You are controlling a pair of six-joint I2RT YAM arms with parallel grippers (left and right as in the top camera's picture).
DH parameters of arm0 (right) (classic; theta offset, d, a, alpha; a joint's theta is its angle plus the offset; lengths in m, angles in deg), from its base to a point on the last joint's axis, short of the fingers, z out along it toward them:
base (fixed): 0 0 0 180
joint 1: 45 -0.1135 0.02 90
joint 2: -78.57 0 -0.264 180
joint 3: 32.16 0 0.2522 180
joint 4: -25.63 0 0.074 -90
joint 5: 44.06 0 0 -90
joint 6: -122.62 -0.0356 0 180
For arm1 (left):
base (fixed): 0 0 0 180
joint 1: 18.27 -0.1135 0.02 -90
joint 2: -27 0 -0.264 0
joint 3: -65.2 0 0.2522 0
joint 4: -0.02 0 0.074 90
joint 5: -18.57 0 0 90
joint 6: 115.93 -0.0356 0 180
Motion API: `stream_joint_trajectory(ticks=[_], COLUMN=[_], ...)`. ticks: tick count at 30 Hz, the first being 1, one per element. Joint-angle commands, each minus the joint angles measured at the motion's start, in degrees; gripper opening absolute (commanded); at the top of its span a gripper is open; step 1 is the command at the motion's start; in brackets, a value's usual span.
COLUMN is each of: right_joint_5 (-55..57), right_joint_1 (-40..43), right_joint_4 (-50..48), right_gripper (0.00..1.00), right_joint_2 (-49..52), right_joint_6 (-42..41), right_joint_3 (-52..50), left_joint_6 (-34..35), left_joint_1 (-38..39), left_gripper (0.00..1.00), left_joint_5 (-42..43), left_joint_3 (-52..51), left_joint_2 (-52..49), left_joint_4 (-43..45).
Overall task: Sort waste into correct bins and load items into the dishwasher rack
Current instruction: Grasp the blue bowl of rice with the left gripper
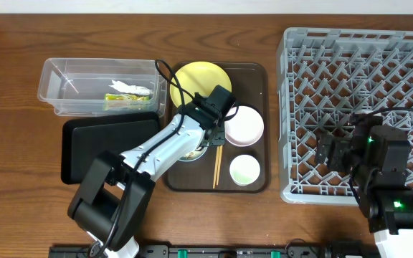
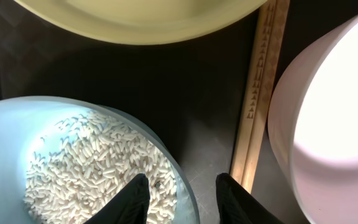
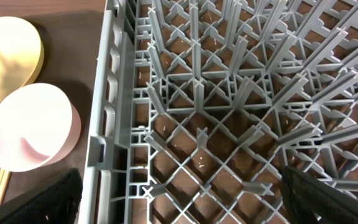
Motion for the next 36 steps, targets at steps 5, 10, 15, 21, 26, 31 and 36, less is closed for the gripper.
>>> stream_joint_trajectory(ticks=[5,10,15,21,26,31,36], right_joint_5=[-0.26,-0.26,-0.26,-0.24,-0.22,-0.22,-0.24], right_joint_1=[-0.81,-0.81,-0.81,-0.81,-0.81,-0.81,-0.81], right_joint_4=[0.13,0.13,0.13,0.13,0.11,0.11,0.09], right_gripper=[0.99,0.99,0.99,0.99,0.99,0.99,0.99], right_joint_2=[0.02,0.02,0.02,0.02,0.02,0.02,0.02], right_joint_6=[-0.81,-0.81,-0.81,-0.81,-0.81,-0.81,-0.81], right_joint_3=[1.09,1.09,1.09,1.09,1.09,1.09,1.09], left_joint_6=[0.20,0.13,0.09,-1.25,-1.40,-2.80,-5.92], left_joint_1=[0.42,0.72,0.72,0.72,0.50,-0.76,-7.41], left_gripper=[0.38,0.31,0.13,0.06,0.06,0.06,0.06], left_joint_5=[1.09,2.12,2.12,2.05,2.12,2.32,7.43], left_joint_3=[-0.61,-0.61,-0.61,-0.59,-0.59,-0.59,-0.59], left_joint_2=[-2.64,-3.08,-3.08,-1.36,5.31,15.54,22.75], left_joint_4=[-0.17,0.00,-0.24,-1.75,-4.13,-8.17,-11.37])
